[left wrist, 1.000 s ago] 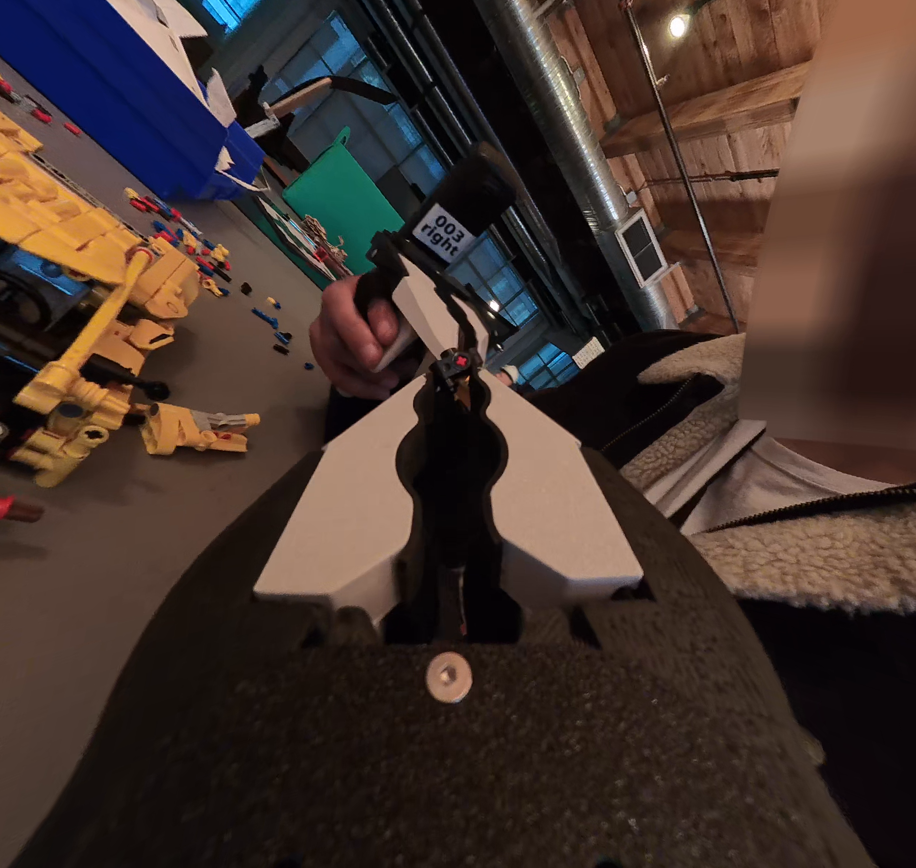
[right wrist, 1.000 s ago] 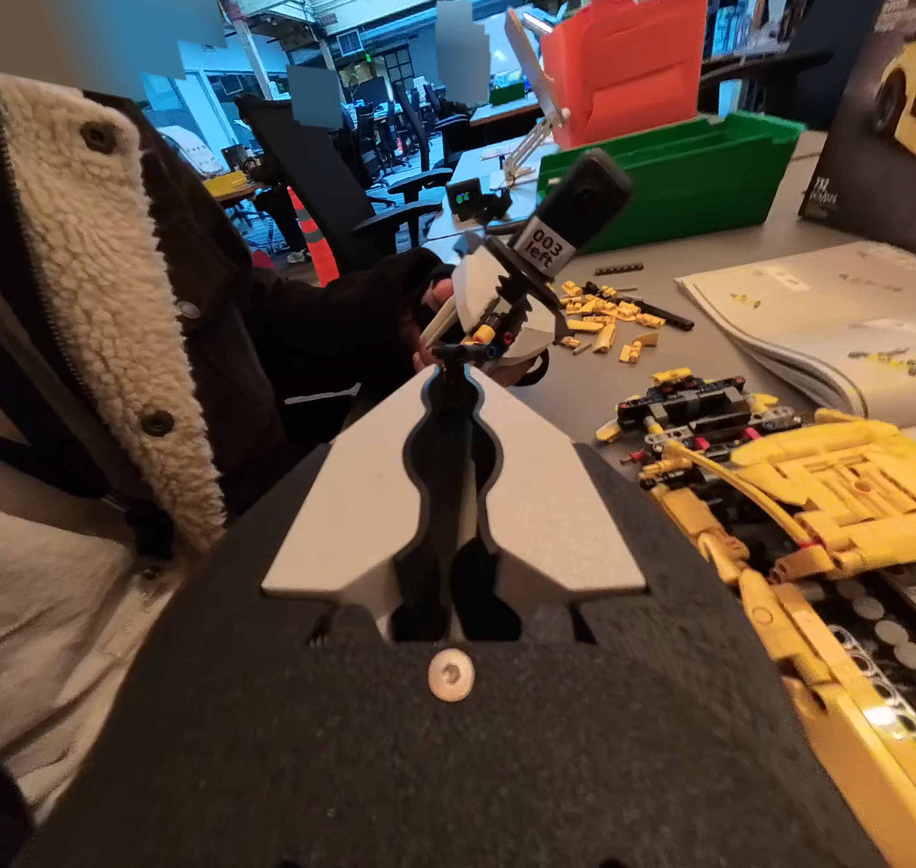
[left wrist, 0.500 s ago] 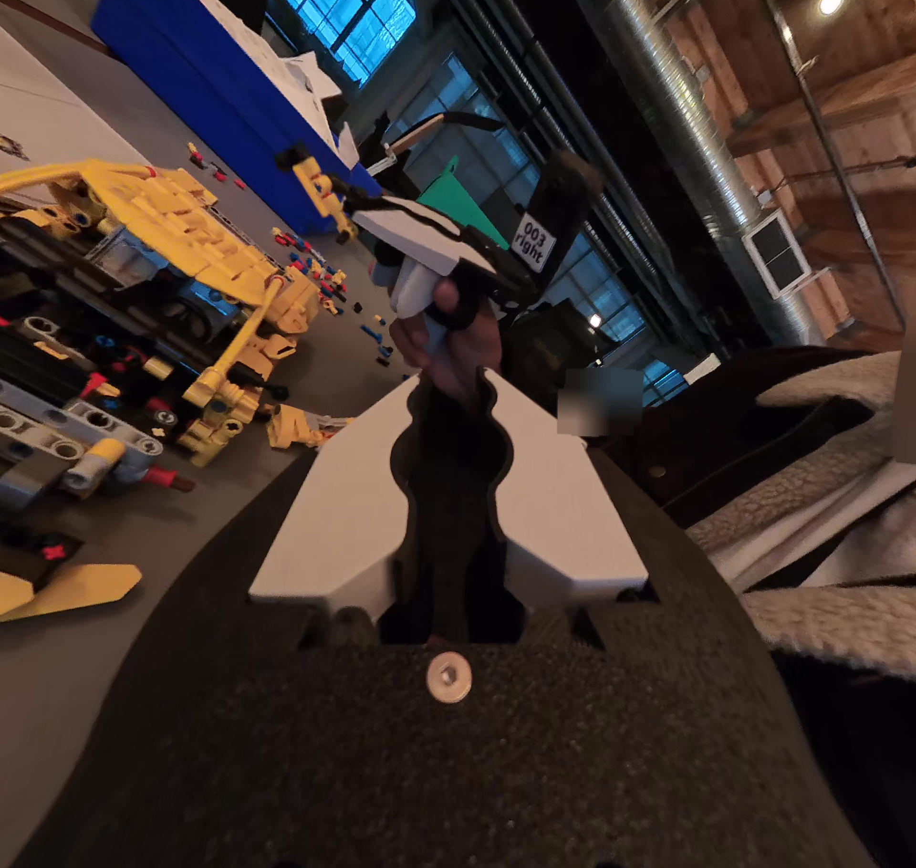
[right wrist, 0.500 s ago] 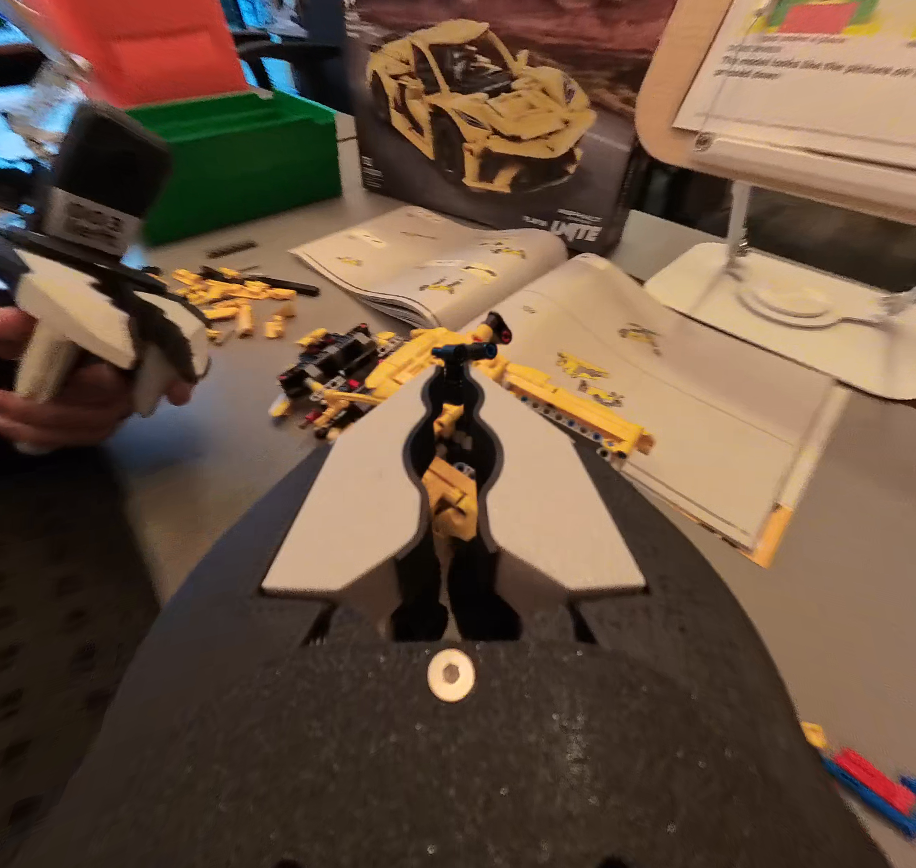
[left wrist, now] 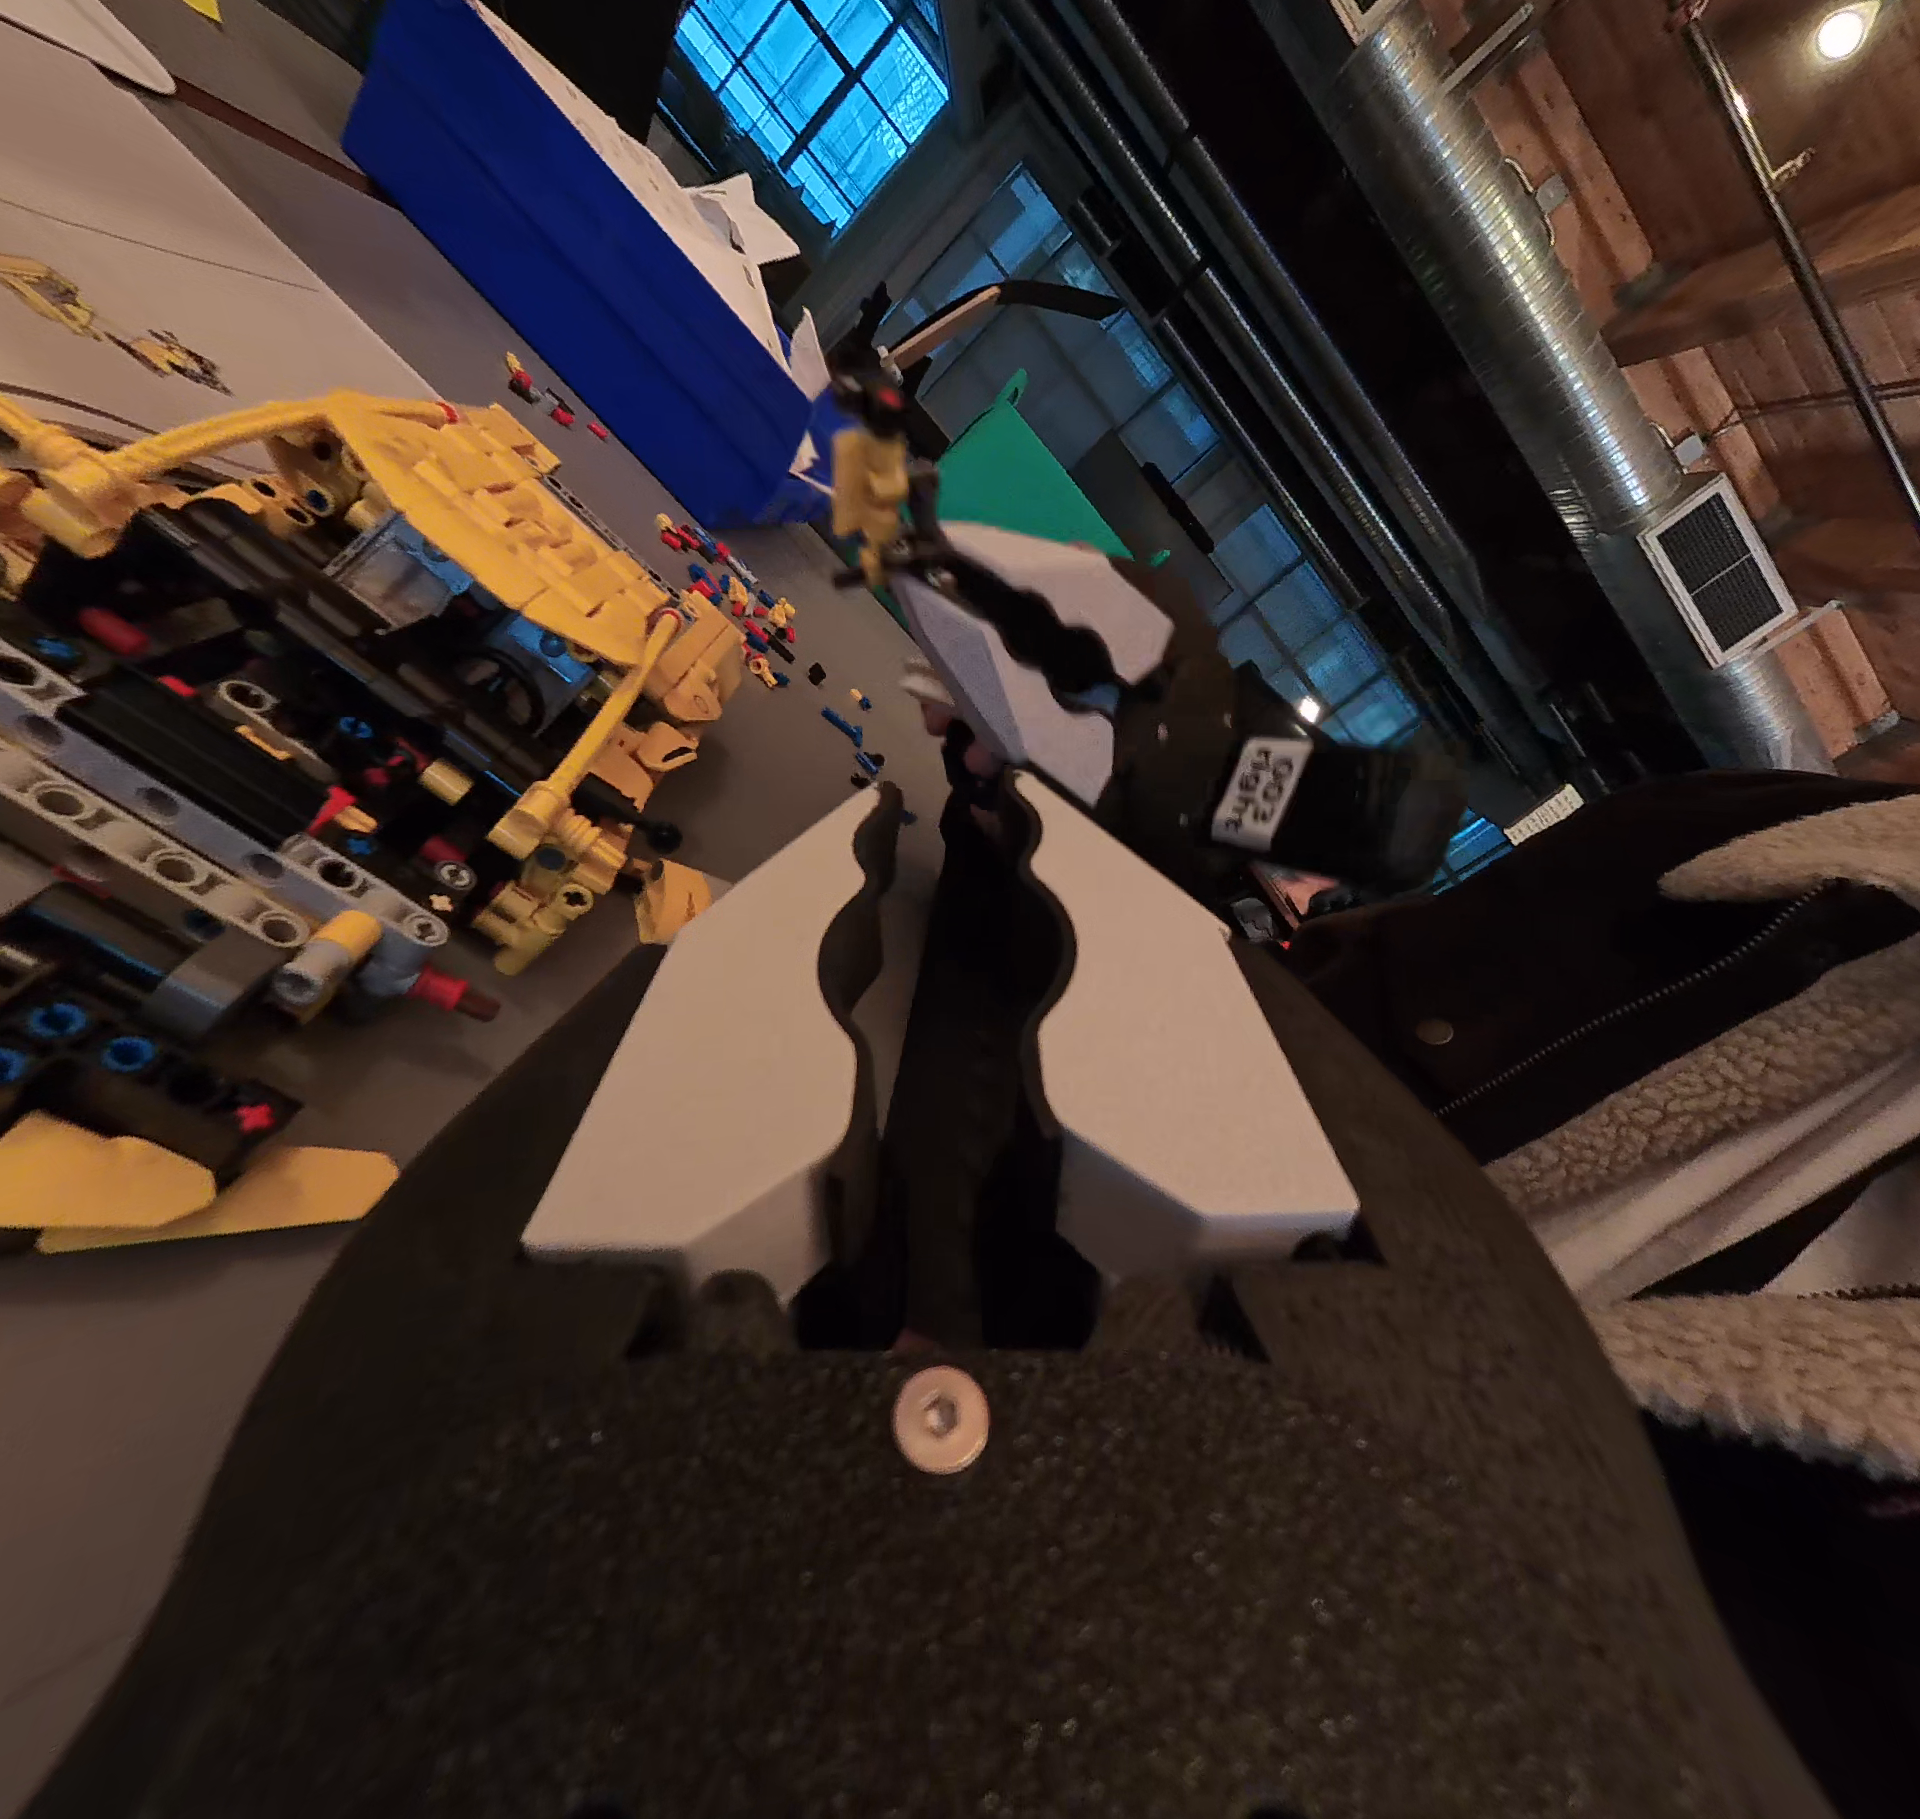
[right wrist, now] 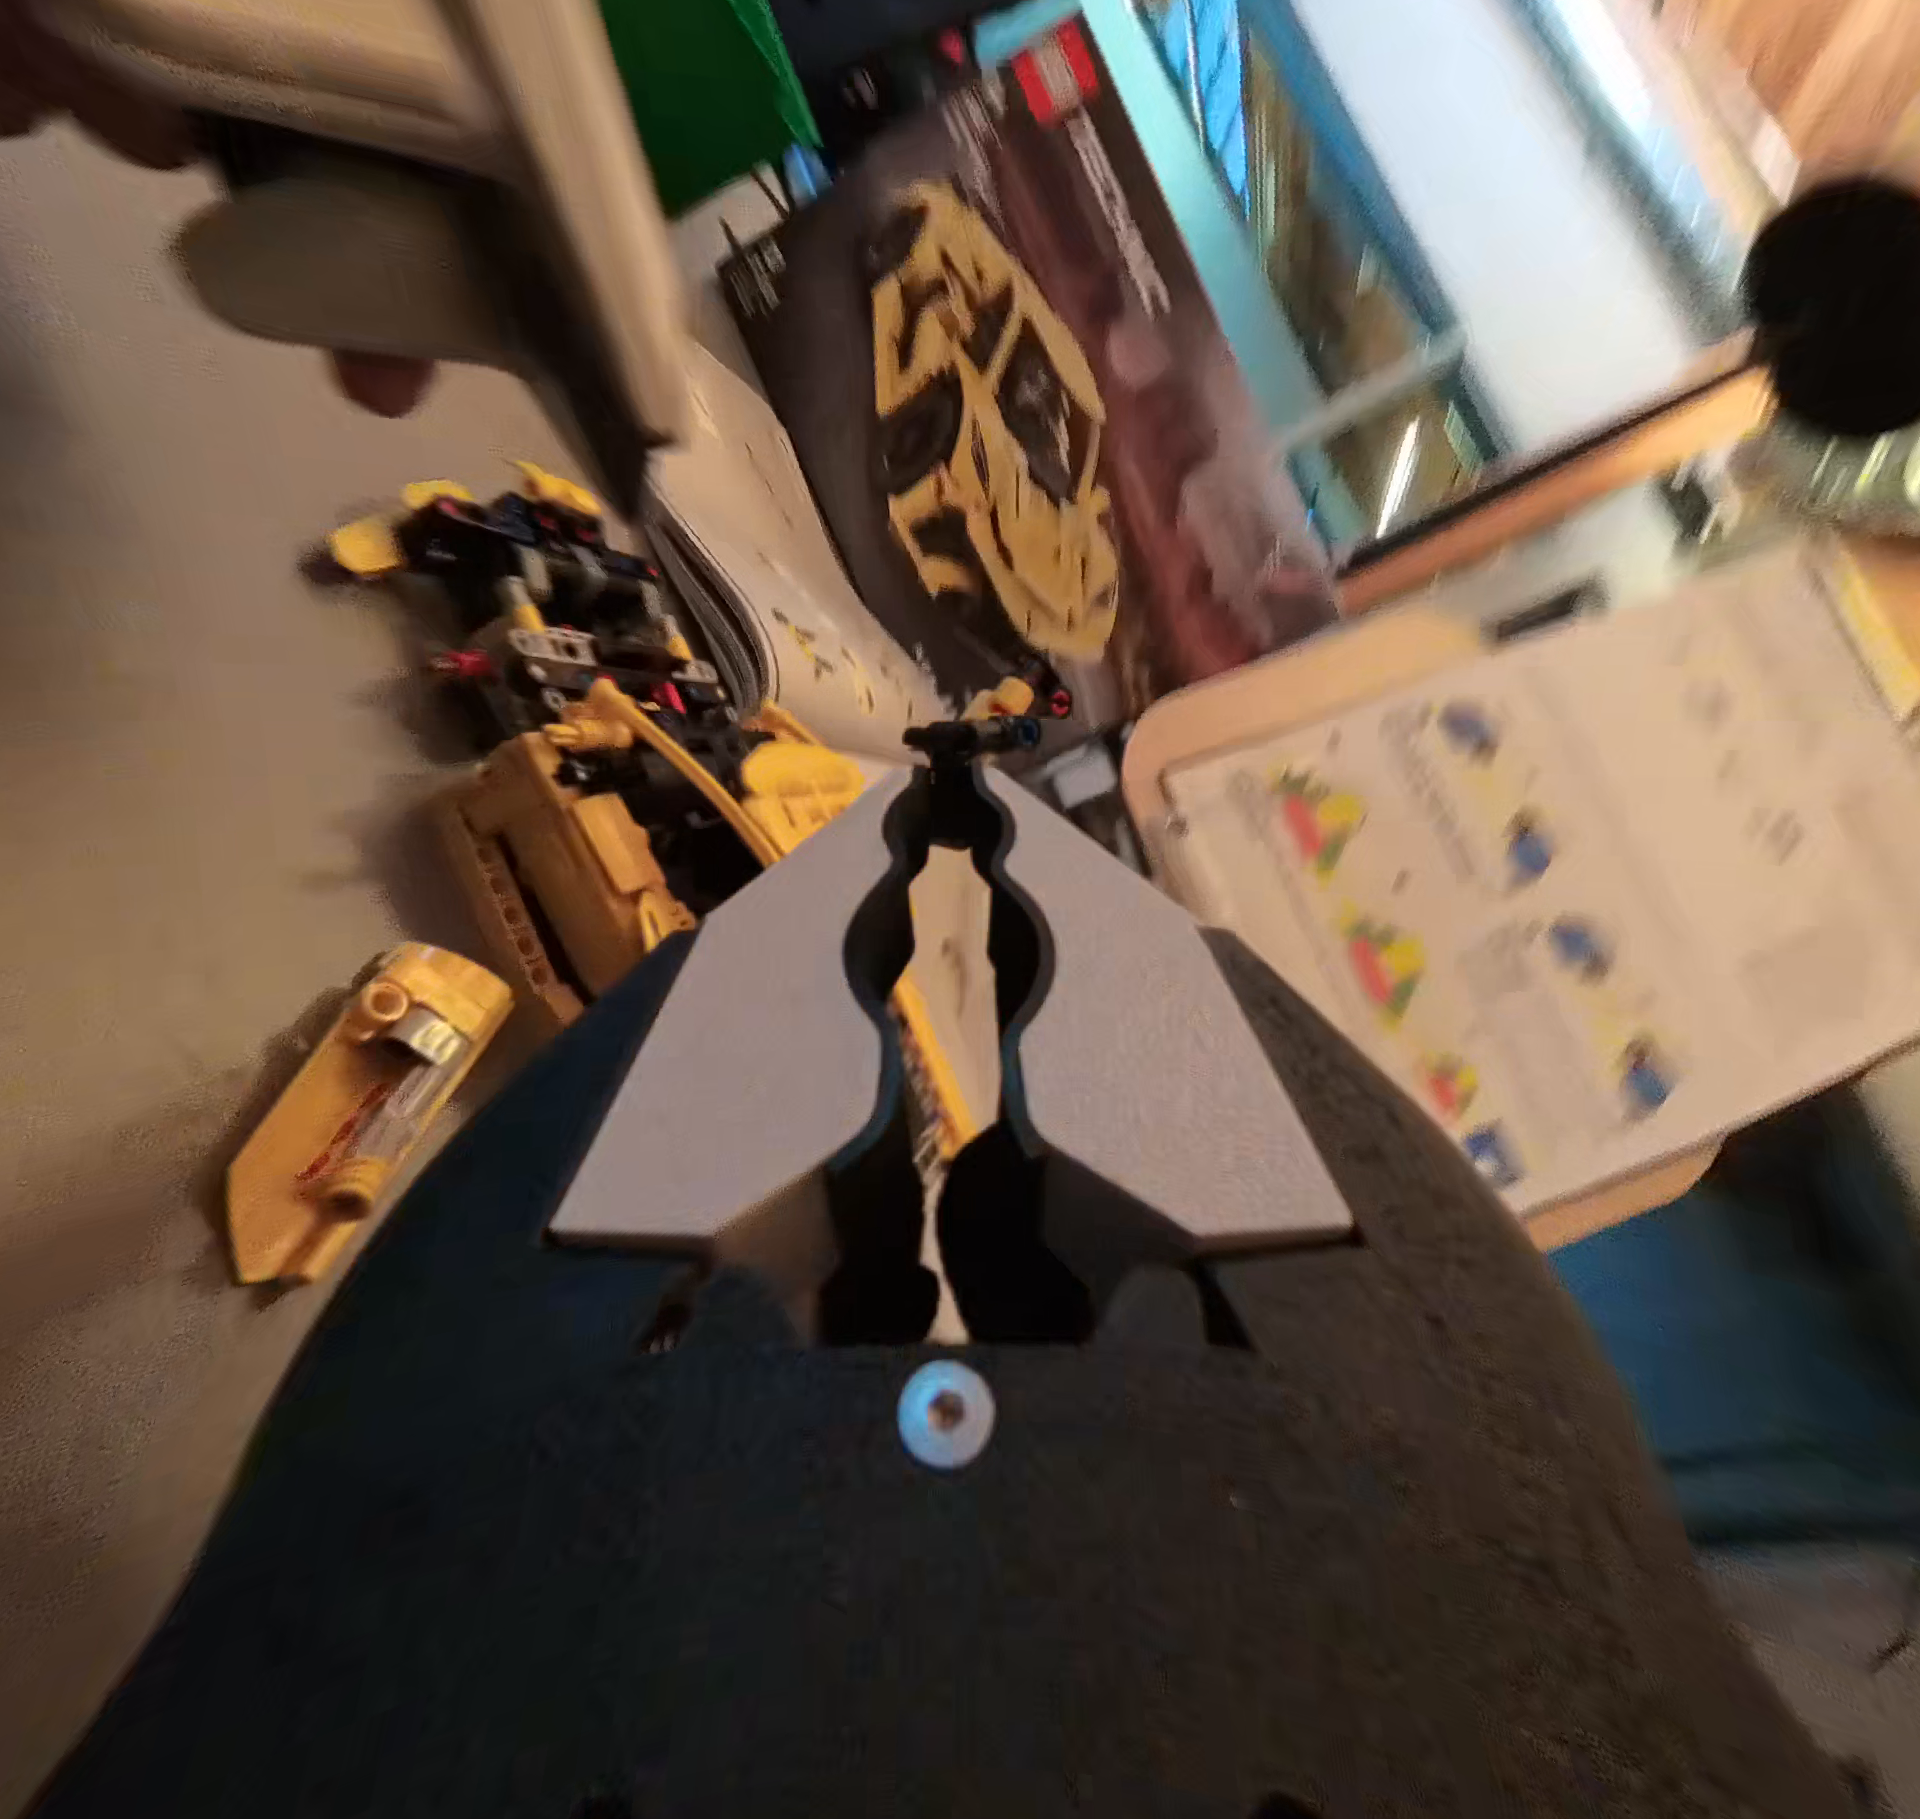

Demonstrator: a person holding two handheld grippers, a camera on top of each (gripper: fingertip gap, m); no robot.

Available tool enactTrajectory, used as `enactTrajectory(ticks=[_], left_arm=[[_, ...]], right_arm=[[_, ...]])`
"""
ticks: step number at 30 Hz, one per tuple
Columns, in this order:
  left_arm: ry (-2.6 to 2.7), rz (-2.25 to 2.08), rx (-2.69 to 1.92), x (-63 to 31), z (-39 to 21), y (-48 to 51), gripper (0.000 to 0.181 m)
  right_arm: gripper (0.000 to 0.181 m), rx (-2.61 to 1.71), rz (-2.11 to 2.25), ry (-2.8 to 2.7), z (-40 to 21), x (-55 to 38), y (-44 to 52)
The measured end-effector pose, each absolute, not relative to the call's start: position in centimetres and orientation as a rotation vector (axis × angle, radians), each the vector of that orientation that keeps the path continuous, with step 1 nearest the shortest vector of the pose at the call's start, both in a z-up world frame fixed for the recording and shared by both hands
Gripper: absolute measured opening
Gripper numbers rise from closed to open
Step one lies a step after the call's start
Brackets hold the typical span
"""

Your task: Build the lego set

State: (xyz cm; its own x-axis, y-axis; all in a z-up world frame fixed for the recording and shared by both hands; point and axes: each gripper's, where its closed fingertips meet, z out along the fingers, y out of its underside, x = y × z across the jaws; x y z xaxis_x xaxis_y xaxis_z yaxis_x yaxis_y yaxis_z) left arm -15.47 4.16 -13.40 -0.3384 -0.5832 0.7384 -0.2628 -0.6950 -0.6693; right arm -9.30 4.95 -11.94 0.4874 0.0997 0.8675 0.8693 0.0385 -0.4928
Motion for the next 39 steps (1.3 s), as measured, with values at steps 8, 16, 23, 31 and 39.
enactTrajectory(ticks=[8,16,23,31,39], left_arm=[[1.055,-2.119,-1.557,-15.6,-12.0,4.7,0.029],[1.164,-2.067,-1.587,-15.5,-13.0,3.8,0.017],[1.183,-1.989,-1.633,-15.2,-13.9,4.0,0.017],[1.194,-1.949,-1.695,-15.1,-14.7,4.3,0.016],[1.204,-1.607,-1.455,-15.3,-12.8,5.8,0.014]], right_arm=[[0.005,-1.153,-0.840,-1.251,-12.9,-14.5,3.4],[0.005,-1.088,-0.877,-1.373,-14.4,-15.9,3.1],[0.005,-1.130,-0.855,-1.370,-15.2,-15.5,3.4],[0.006,-1.168,-0.826,-1.355,-15.8,-15.3,3.5],[0.051,-1.440,-0.368,-0.911,-13.4,-14.4,4.2]])
